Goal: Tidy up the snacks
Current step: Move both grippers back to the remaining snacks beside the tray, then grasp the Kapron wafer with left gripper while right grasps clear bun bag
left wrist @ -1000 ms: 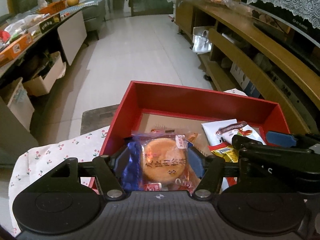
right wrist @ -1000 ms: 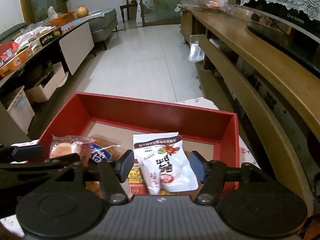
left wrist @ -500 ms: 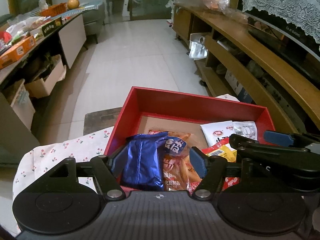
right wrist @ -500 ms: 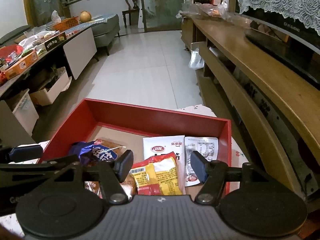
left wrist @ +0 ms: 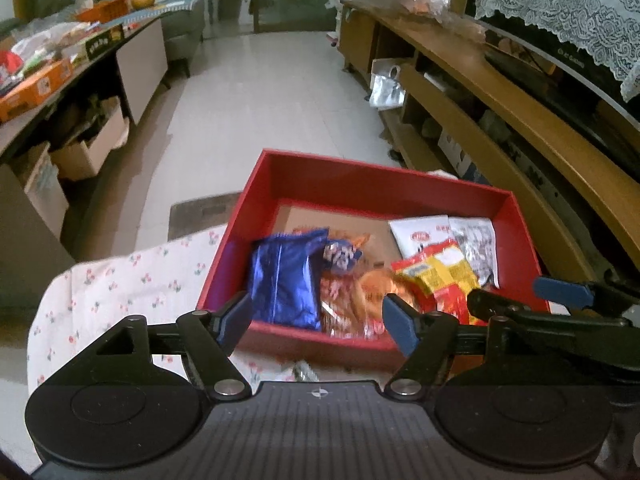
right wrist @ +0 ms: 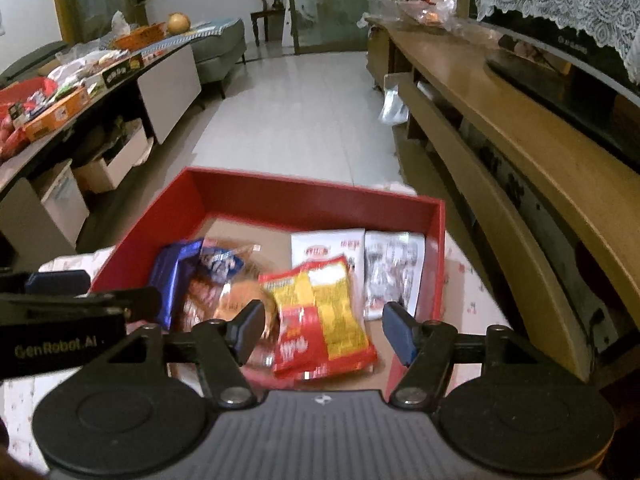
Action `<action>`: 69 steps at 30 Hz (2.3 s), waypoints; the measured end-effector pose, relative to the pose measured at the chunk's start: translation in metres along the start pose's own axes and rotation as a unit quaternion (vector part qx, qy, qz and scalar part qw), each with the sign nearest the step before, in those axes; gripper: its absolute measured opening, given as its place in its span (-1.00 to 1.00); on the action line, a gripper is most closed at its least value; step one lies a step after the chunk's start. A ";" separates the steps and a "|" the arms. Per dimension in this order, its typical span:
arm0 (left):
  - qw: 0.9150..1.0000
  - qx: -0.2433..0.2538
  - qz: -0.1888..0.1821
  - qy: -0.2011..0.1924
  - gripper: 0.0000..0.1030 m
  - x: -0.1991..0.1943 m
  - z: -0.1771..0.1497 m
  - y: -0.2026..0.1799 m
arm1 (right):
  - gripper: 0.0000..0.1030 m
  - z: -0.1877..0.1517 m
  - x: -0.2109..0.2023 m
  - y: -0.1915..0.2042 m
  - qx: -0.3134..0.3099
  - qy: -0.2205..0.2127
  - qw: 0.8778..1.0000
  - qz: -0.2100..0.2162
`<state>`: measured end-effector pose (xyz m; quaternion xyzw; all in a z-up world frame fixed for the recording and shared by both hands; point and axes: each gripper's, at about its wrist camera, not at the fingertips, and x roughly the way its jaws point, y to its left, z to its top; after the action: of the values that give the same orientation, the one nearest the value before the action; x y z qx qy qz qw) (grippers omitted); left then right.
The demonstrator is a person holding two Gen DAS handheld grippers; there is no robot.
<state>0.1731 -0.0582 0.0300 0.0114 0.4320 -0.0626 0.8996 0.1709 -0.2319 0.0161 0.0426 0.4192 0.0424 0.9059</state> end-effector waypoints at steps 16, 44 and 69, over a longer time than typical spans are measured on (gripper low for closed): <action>0.998 -0.007 -0.017 0.065 0.58 0.009 -0.039 0.017 | 0.71 -0.048 -0.023 0.011 0.013 0.054 0.998 0.024; 0.982 0.131 -0.050 0.130 0.43 0.061 -0.065 0.003 | 0.82 -0.050 0.027 0.003 0.056 0.127 0.990 0.037; 0.985 0.101 -0.024 0.137 0.41 0.047 -0.078 0.003 | 0.77 -0.056 0.044 -0.001 0.045 0.152 0.986 0.042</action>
<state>0.1424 -0.0544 -0.0557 0.1000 0.5429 -0.1257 0.8243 0.1571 -0.2260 -0.0537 0.0945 0.5510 0.0678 0.8263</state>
